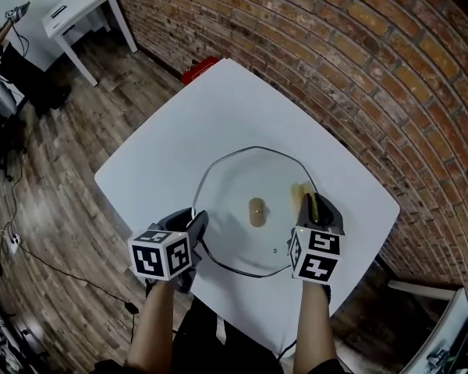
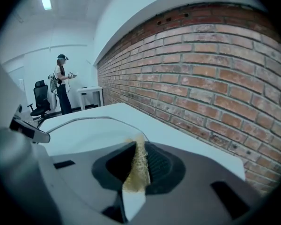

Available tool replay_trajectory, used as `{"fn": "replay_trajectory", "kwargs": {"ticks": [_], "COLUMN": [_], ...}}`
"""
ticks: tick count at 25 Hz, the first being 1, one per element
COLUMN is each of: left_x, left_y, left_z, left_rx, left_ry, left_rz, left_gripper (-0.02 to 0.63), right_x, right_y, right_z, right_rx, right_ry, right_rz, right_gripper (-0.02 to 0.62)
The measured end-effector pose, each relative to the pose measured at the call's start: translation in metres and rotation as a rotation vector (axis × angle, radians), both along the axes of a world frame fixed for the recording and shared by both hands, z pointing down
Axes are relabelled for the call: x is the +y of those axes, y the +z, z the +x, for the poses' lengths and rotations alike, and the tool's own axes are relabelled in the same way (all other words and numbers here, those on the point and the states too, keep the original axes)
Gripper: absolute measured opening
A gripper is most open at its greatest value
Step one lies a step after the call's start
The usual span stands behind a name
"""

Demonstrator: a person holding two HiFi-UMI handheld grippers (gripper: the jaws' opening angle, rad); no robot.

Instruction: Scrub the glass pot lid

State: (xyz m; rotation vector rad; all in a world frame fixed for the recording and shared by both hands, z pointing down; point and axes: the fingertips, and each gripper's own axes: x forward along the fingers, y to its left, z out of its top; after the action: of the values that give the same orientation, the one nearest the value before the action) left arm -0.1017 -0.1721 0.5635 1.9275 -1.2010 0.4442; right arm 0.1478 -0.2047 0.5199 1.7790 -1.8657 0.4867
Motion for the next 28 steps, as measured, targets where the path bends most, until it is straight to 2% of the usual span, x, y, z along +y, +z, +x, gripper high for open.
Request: {"fn": "replay_trajectory", "kwargs": {"ticks": [3,7,10,13,23,28], "left_x": [0.003,0.006,0.007,0.006,0.004,0.003], "left_y": [0.002,0.003,0.002,0.003,0.003,0.004], "left_z": [0.001,-0.001,-0.002,-0.003,-0.004,-0.003], "left_rx": [0.002,0.009,0.015,0.017,0.01,0.007], "left_ry": [-0.002,-0.007,-0.008,-0.007,-0.003,0.0], "left_rz": [-0.005,-0.013,-0.013,-0.014,-0.011,-0.015], "left_gripper": [0.118,0.118,0.118,0.118,0.118,0.118], "right_x": [0.001,0.009,0.023,0.038,0.058,0.055], "right_y": [-0.016,-0.036,-0.041,-0.032,-0.004,0.008], "right_z": [-0.016,-0.079,-0.128,-0.159,-0.185,-0.174], "right_rx": [-0.044,-0.103,-0.148,-0.175,-0.186,-0.155], "right_ry": [-0.031,-0.173,-0.285,-0.354,-0.454,-0.425], "right_rz": [0.046,0.086,0.074,0.032,-0.075,-0.098], "right_gripper": [0.058,0.058,0.058,0.058,0.058,0.058]}}
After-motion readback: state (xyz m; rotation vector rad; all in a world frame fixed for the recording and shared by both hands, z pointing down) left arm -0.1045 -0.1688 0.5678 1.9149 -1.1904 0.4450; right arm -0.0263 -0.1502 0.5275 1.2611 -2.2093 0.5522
